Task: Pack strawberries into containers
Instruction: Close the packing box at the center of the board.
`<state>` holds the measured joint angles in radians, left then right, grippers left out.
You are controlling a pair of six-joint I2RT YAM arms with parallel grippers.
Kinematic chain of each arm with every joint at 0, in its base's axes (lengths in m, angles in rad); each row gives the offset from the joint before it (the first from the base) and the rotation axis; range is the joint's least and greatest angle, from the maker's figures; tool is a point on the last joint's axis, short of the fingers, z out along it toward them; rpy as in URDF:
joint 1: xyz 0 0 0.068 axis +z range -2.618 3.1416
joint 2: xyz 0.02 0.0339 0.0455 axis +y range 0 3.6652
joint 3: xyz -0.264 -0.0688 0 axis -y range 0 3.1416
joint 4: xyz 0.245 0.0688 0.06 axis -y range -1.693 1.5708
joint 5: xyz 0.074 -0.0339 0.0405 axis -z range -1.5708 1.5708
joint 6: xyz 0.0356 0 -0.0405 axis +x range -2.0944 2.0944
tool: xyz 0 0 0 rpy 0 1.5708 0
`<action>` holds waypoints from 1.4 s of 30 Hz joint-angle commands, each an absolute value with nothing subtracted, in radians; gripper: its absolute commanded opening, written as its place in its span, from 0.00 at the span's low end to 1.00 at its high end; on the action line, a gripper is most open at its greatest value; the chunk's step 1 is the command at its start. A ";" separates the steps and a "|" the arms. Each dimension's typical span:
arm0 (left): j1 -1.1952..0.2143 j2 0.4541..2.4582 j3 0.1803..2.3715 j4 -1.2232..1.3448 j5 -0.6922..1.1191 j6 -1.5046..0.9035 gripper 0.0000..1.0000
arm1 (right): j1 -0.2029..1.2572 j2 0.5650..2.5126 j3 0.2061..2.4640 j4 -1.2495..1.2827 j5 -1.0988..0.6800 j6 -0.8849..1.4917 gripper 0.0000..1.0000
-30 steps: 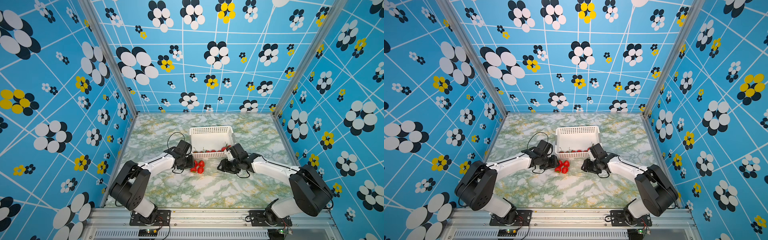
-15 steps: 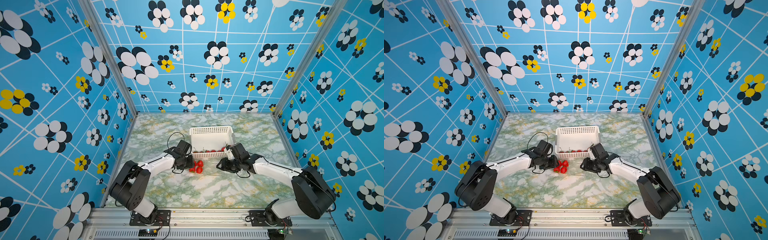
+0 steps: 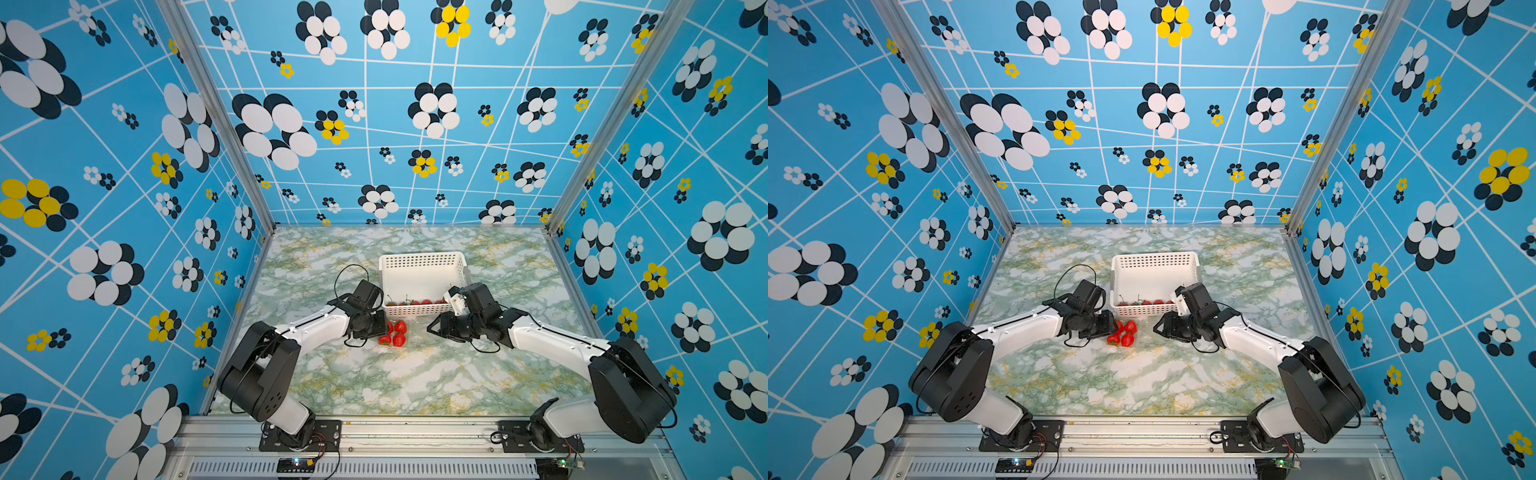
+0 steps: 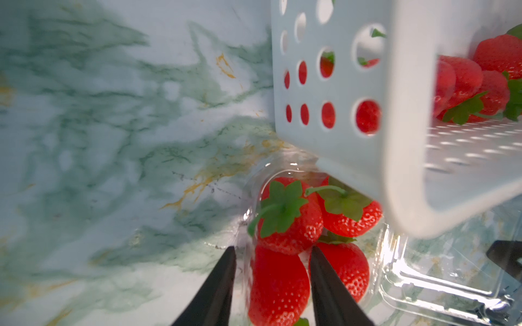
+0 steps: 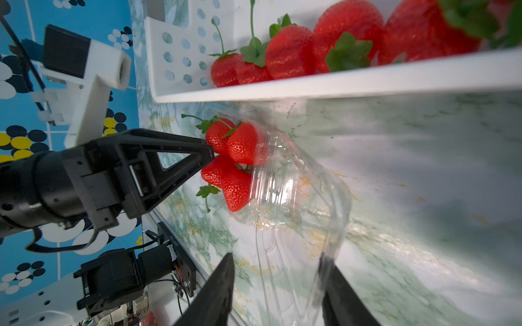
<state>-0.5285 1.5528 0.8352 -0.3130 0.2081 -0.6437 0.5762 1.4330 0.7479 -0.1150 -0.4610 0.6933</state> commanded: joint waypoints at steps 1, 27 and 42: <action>-0.537 1.529 0.853 -0.336 0.187 -0.647 0.44 | 0.571 1.412 0.786 -0.075 -0.521 0.710 0.50; -0.496 1.477 0.780 -0.281 0.220 -0.657 0.44 | 0.670 1.660 0.972 0.051 -0.615 0.776 0.50; -0.465 1.458 0.738 -0.242 0.252 -0.665 0.41 | 0.706 1.724 1.031 0.100 -0.660 0.822 0.50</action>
